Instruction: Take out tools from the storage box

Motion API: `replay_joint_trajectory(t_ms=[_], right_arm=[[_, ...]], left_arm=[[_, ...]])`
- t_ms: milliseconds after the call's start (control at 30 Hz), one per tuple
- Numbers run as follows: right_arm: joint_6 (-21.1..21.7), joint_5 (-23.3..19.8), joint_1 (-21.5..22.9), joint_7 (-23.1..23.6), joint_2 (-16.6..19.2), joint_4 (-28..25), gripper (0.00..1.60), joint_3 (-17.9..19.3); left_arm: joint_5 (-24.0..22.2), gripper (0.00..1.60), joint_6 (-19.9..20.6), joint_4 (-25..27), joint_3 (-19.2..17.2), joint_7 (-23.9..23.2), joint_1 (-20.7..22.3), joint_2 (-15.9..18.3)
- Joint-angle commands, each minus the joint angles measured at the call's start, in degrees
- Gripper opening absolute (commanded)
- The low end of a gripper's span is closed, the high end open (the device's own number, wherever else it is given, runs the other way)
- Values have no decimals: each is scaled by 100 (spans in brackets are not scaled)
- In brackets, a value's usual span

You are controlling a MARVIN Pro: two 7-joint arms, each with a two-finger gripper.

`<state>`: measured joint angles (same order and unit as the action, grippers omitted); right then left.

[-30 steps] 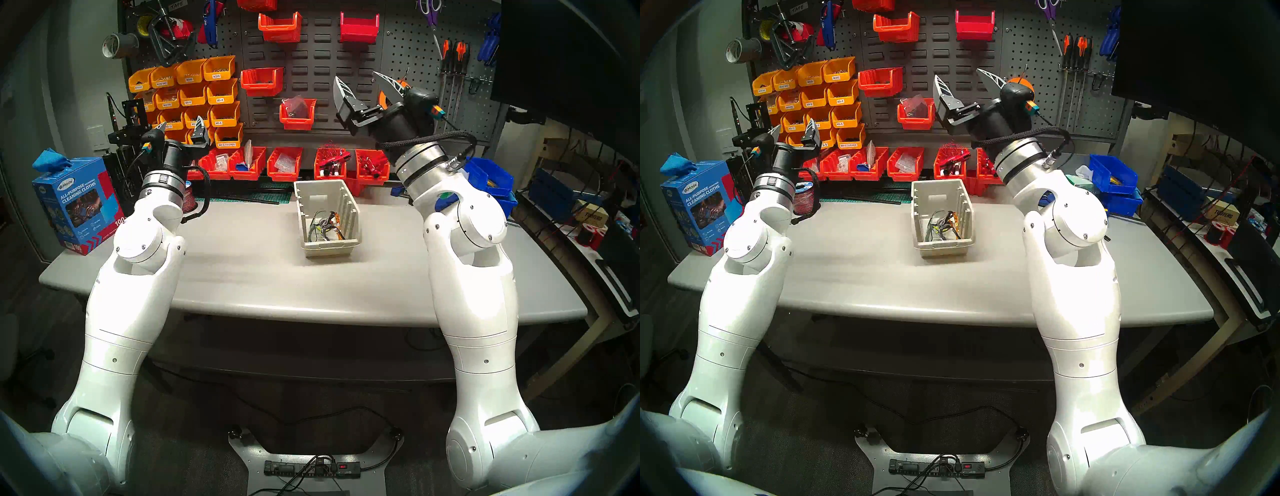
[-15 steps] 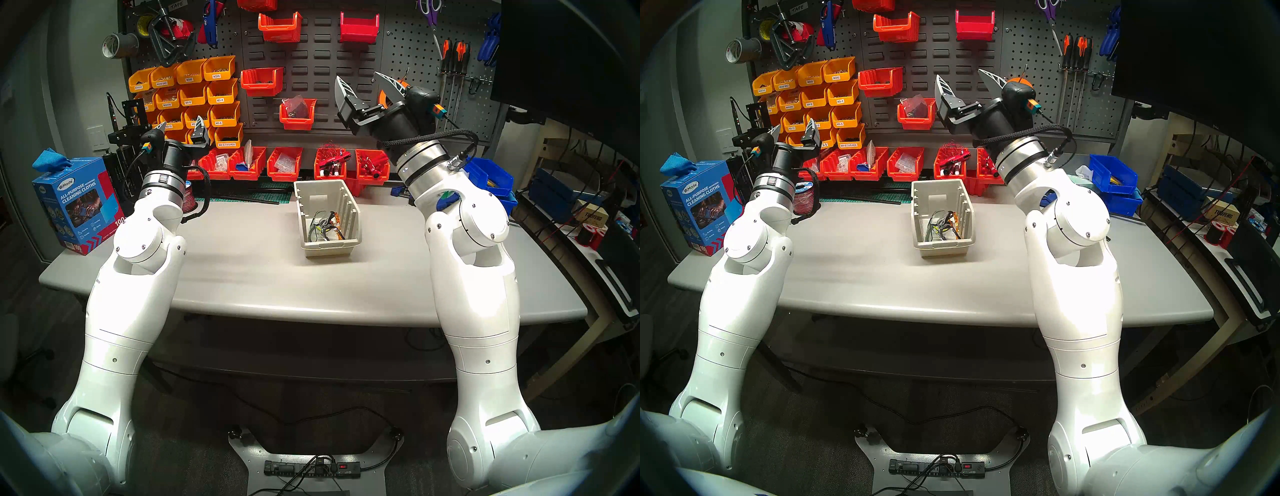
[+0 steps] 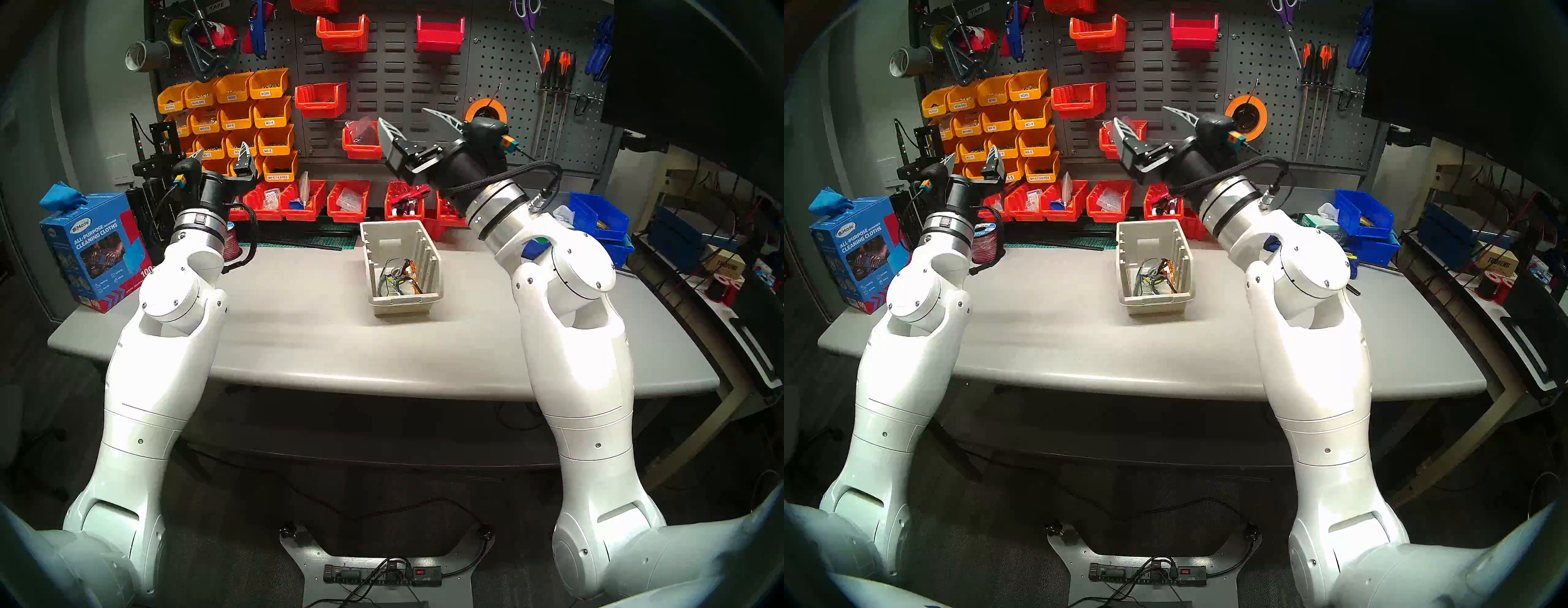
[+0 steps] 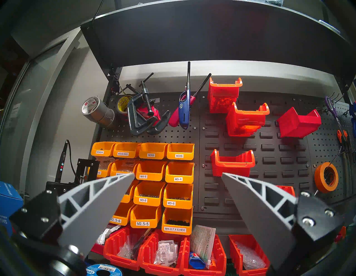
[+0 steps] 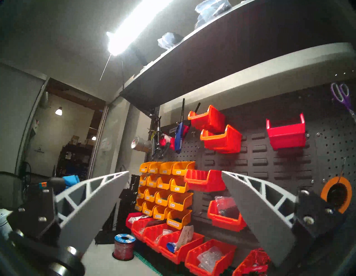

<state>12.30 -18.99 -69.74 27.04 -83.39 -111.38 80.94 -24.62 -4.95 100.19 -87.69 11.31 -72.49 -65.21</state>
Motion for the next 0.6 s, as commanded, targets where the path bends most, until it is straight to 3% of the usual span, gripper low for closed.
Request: replay_joint_trajectory(t_ms=[0, 267, 567], right_arm=[[140, 287, -314, -8, 306, -124, 160, -61], [-38, 822, -524, -182, 433, 129, 160, -160], [-233, 1353, -261, -162, 561, 701, 160, -511]], left_arm=[[14, 160, -27, 44, -24, 7, 96, 8], [14, 160, -27, 44, -24, 7, 96, 8], [15, 160, -29, 43, -24, 7, 98, 7]])
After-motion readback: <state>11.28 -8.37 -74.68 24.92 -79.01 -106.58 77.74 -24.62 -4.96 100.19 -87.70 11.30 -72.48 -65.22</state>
